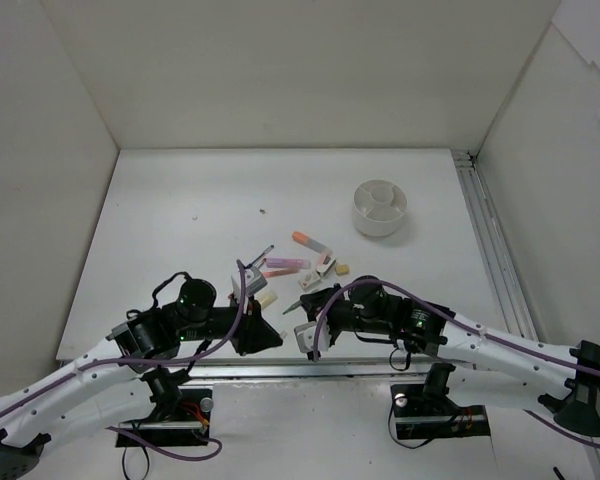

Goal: Sort the stationery into containers
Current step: Close the pen cap on the pen.

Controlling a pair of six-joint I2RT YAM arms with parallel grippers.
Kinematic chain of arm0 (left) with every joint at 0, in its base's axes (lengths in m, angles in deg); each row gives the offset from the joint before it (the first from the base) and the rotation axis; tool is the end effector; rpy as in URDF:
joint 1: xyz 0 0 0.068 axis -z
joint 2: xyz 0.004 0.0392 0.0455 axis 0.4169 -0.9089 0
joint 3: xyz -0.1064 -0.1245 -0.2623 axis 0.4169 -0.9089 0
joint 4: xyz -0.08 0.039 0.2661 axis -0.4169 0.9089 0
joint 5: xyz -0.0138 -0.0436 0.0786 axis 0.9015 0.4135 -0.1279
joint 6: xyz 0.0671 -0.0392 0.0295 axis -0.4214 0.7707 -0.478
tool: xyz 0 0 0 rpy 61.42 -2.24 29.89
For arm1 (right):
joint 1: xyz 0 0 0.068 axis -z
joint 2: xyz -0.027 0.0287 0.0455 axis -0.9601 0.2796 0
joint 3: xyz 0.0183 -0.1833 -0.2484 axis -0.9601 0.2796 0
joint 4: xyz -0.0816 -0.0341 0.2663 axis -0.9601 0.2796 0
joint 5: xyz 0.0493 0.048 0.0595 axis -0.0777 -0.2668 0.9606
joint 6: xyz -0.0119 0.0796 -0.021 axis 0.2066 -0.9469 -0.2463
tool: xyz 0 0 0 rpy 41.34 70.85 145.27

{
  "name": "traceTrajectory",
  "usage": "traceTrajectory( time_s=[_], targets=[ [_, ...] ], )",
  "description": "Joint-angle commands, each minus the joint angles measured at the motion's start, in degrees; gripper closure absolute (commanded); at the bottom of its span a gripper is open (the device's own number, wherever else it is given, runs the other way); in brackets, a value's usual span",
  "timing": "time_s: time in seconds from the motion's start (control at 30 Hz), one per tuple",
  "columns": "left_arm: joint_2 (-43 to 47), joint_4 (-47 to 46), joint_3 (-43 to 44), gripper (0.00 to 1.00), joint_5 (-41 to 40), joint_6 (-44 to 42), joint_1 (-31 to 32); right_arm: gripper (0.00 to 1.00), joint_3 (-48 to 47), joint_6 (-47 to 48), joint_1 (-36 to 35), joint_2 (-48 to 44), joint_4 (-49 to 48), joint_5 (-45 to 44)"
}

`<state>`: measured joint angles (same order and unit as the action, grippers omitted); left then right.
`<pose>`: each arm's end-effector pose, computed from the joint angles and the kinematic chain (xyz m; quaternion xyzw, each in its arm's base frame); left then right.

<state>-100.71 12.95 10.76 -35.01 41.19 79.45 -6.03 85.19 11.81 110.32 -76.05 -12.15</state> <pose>0.0814 -0.1708 0.3168 0.2964 0.7533 -0.5134 0.2848 0.1047 0.2378 0.3179 -0.7264 0.2709 0.0898 0.6252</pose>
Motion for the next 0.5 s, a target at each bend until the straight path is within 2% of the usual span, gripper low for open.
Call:
traceTrajectory(
  time_s=[0.0, 0.17, 0.33, 0.47],
  targets=[
    [0.3, -3.6, 1.2, 1.00, 4.2, 2.9, -2.1, 1.00, -1.0, -0.1, -2.9, -0.6, 0.1, -3.7],
    [-1.7, -6.1, -0.7, 1.00, 14.5, 4.9, -8.6, 1.00, -2.5, -1.4, -6.6, 1.0, 4.6, -10.0],
    [-4.9, -8.3, -2.0, 1.00, 22.9, 5.4, -13.9, 1.00, -2.4, -0.7, -8.2, 1.3, 4.5, -15.3],
    [-6.0, -6.4, -1.5, 1.00, 24.7, 4.0, -14.6, 1.00, -2.1, 0.0, -8.3, -0.2, 4.1, -17.1]
  ],
)
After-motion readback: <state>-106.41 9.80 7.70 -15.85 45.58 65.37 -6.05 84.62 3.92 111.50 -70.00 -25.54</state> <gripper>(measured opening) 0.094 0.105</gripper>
